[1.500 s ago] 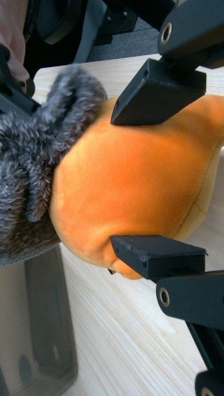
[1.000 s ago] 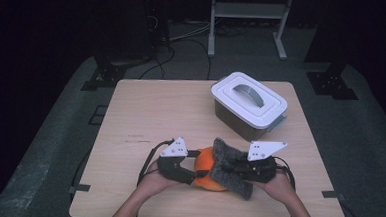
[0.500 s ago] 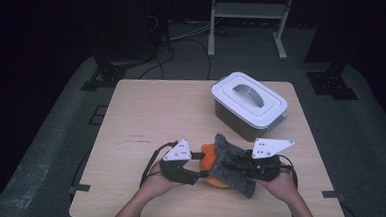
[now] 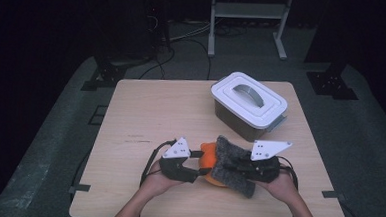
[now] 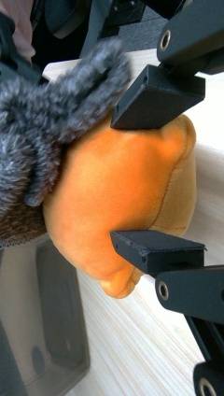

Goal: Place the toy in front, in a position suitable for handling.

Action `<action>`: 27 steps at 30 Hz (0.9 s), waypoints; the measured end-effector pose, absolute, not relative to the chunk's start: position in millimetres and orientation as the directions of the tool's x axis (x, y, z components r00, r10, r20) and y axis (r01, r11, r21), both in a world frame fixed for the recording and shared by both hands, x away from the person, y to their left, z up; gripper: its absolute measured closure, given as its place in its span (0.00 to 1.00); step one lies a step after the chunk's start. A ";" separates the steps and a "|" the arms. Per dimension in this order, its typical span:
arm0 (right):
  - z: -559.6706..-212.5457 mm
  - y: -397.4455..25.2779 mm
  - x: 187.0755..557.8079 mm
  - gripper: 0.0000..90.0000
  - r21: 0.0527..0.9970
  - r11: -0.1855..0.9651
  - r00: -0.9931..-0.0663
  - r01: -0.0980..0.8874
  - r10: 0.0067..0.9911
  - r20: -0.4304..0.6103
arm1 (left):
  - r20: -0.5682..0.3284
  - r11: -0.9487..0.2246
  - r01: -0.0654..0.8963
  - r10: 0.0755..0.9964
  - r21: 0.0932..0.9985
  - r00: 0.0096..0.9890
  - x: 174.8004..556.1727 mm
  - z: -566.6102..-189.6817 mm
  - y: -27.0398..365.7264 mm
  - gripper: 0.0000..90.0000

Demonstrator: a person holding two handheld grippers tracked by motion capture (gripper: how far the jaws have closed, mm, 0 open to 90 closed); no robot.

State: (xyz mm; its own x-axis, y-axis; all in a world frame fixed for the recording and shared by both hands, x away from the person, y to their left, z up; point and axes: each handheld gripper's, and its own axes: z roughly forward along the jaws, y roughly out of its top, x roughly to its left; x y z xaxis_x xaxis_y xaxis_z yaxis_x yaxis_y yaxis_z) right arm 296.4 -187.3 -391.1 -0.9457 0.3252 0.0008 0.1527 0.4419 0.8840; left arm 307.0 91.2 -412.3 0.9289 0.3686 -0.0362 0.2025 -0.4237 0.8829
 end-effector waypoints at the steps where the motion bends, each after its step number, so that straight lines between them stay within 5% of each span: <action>1: -391.6 -185.3 295.8 0.85 0.883 0.446 -0.948 0.147 0.317 -0.002 | -0.032 -0.431 0.199 0.365 0.880 0.930 306.8 -412.4 91.0 0.44; 11: -389.4 -199.0 302.7 0.85 0.903 0.391 -0.923 0.178 0.385 0.015 | -0.024 -0.448 0.175 0.322 0.877 0.946 305.3 -413.3 91.8 0.43; 21: -392.6 -188.1 299.0 0.85 0.880 0.443 -0.943 0.173 0.331 0.018 | -0.059 -0.436 0.189 0.295 0.880 0.954 306.2 -414.7 91.5 0.44; 27: -387.8 -183.5 298.2 0.85 0.891 0.429 -0.939 0.152 0.344 -0.005 | -0.009 -0.475 0.125 0.241 0.871 0.971 300.8 -414.0 87.7 0.44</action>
State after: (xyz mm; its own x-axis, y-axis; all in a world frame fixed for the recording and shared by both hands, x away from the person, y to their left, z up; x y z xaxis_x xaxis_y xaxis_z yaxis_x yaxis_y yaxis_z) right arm 298.2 -183.5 -387.8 -0.9391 0.3437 -0.0054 0.1517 0.4286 0.8907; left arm 300.8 87.7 -414.0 0.9705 0.2408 -0.0086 0.1255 -0.4747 0.8712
